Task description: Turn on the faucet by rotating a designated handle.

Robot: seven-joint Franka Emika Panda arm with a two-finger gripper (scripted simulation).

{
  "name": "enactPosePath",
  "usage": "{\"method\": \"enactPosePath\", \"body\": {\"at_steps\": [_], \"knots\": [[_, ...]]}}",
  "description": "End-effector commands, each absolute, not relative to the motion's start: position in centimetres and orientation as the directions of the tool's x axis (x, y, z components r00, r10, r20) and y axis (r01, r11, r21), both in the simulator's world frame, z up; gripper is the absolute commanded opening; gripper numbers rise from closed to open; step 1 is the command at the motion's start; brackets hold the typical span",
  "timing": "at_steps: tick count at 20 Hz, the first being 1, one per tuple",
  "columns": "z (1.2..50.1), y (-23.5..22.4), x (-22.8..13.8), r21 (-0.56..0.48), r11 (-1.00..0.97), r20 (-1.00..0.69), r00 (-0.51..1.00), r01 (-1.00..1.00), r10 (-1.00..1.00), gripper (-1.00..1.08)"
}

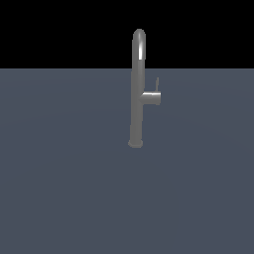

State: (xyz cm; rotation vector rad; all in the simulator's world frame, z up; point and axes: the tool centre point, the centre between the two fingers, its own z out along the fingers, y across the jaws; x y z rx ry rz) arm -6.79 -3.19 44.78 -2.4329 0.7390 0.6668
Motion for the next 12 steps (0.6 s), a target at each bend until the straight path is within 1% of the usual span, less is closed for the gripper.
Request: {"method": "enactPosePath", "body": {"at_steps": [1, 7, 12], "knots": [[44.0, -3.7, -5.4, -0.328, -0.679, -0.623, 0.691, -0.656, -0.367, -1.00], [41.7, -5.1, -2.3, -0.329, -0.559, -0.731, 0.580, -0.761, -0.359, -1.00], [39.3, -6.3, 0.0, -0.310, -0.446, -0.814, 0.477, -0.840, -0.333, -1.00]]}}
